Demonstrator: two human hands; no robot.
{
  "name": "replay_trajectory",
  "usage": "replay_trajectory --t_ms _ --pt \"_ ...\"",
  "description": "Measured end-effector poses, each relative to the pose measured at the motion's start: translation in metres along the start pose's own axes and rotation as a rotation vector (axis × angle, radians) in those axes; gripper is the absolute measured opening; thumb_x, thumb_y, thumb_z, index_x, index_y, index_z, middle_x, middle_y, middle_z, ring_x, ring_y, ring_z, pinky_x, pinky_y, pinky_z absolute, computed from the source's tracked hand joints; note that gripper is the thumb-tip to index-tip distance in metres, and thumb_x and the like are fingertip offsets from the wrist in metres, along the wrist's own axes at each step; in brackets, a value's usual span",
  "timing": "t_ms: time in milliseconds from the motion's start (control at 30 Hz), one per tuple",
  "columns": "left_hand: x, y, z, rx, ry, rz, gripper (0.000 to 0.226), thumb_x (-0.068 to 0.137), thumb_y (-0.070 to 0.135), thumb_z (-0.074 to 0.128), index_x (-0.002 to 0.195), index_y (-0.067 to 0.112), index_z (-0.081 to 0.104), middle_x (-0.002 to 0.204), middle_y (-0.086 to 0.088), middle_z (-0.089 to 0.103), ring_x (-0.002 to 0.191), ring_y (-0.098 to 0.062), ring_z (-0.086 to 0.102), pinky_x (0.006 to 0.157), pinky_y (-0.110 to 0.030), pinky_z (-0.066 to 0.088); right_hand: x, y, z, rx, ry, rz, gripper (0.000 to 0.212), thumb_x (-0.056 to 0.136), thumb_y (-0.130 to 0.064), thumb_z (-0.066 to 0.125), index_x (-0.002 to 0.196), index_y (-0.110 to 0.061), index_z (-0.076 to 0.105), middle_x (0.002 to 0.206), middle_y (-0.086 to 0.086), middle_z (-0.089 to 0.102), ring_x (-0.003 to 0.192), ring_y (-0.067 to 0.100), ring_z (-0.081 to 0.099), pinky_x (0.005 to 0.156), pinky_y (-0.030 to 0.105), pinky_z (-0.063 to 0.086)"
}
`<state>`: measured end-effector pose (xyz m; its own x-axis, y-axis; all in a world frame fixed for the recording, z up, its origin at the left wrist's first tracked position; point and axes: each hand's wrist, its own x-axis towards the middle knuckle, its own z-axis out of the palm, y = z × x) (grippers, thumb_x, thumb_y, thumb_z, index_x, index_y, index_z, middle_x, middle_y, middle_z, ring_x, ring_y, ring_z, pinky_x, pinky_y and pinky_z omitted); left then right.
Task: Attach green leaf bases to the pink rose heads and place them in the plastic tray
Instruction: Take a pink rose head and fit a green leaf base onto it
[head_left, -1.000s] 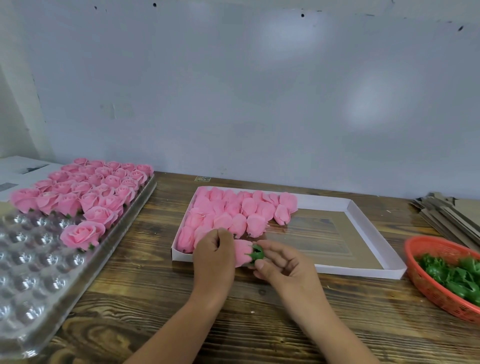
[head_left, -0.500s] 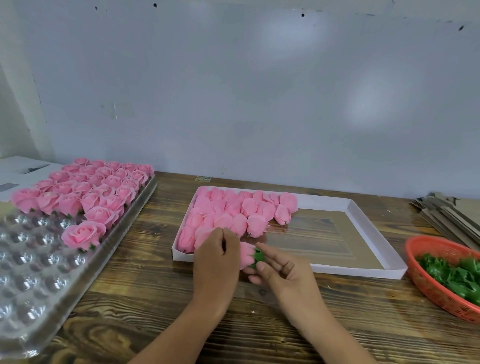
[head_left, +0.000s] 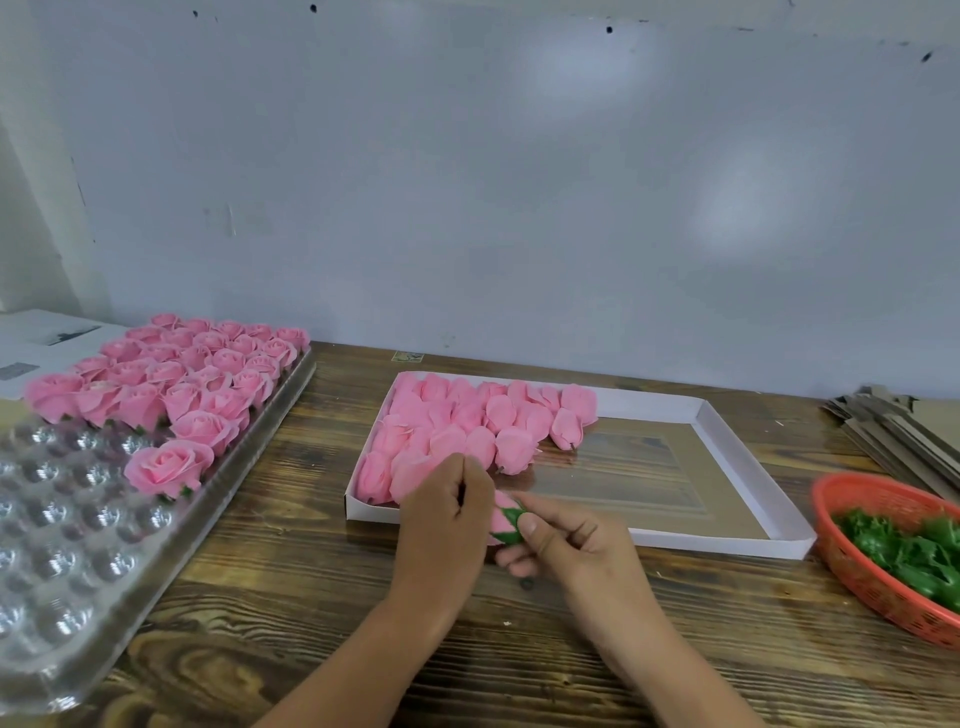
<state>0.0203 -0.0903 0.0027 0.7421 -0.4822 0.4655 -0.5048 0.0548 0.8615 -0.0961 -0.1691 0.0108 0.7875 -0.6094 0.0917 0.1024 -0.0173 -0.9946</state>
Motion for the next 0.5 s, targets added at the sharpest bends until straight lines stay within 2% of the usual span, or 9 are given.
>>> replay_trajectory --t_ms 100,267,400,500 --pt "-0.0001 0.0011 -0.0001 0.014 -0.009 0.042 0.035 0.096 0.039 0.037 0.064 0.024 0.040 0.057 0.015 0.046 0.053 -0.002 0.041 0.051 -0.014 0.037 0.0004 0.0007 -0.0010 0.071 0.012 0.007 0.024 0.093 0.000 0.059 0.111 -0.009 0.072 0.081 0.017 0.076 0.068 0.015 0.072 0.064 0.020 0.057" --pt "0.0032 0.0016 -0.0007 -0.036 -0.029 0.024 0.030 0.097 0.037 0.041 0.071 0.024 0.048 0.060 0.013 0.049 0.055 -0.002 0.043 0.052 -0.017 0.039 0.0011 -0.0013 0.0007 0.201 0.056 -0.027 0.031 0.087 0.005 0.064 0.104 -0.019 0.075 0.097 0.010 0.077 0.082 0.015 0.072 0.072 0.020 0.056" --pt "0.0028 0.0019 0.0001 -0.082 -0.137 -0.114 0.028 0.102 0.039 0.038 0.085 0.024 0.055 0.062 0.012 0.051 0.057 -0.006 0.049 0.051 -0.020 0.043 0.0016 -0.0061 -0.0032 0.135 0.077 -0.113 0.038 0.085 0.012 0.065 0.105 -0.019 0.074 0.086 0.003 0.077 0.078 0.006 0.070 0.074 0.015 0.053" --pt "0.0016 0.0012 -0.0009 -0.113 -0.198 -0.220 0.034 0.105 0.039 0.030 0.093 0.021 0.056 0.061 0.005 0.053 0.051 -0.006 0.050 0.047 -0.017 0.041 0.0015 -0.0061 -0.0026 0.041 0.084 -0.163 0.041 0.084 0.015 0.064 0.107 -0.018 0.071 0.090 0.002 0.077 0.080 0.007 0.071 0.074 0.017 0.053"
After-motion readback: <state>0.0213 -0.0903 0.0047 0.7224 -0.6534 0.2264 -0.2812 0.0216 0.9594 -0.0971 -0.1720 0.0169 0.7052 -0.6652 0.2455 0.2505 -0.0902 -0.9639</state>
